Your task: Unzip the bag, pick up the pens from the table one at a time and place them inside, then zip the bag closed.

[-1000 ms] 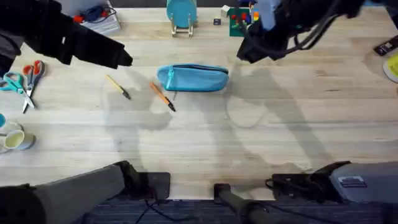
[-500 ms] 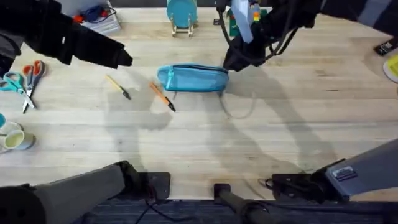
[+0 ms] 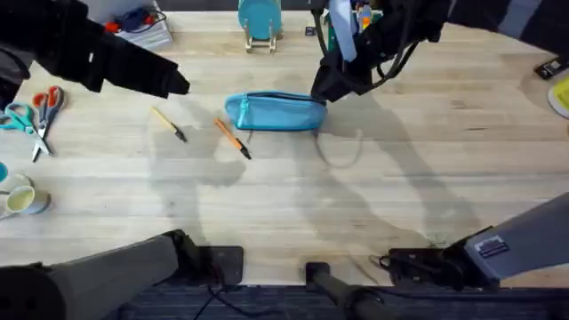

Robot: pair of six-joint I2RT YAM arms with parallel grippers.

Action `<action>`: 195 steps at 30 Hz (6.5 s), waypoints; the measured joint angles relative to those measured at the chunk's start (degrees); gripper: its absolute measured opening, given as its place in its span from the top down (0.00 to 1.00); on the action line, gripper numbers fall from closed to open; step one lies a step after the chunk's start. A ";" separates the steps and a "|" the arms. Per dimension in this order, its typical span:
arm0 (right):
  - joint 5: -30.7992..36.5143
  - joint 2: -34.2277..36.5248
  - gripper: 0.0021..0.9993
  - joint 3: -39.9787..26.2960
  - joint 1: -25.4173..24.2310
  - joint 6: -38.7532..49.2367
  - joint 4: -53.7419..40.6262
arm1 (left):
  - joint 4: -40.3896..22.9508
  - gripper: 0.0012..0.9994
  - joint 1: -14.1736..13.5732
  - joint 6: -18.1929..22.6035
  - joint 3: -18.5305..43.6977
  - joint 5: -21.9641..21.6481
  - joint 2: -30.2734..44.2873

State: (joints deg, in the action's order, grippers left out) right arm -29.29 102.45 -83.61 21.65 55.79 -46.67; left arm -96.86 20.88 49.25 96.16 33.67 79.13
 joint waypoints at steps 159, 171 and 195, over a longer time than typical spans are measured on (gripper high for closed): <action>11.56 -23.87 0.00 -0.33 0.39 -21.11 -19.63 | -0.02 0.00 0.00 -6.10 0.00 -2.41 0.00; 11.56 -23.86 0.00 -0.33 0.39 -21.38 -19.63 | 3.24 0.00 0.01 -13.47 0.00 -8.45 0.00; 11.56 -23.87 0.00 -0.33 0.39 -21.51 -19.63 | 13.55 0.00 2.58 -34.00 -1.27 -1.33 0.02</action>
State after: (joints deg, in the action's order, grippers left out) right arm -17.74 78.59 -83.94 22.04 34.28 -66.30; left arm -83.31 23.46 15.25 94.89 32.34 79.15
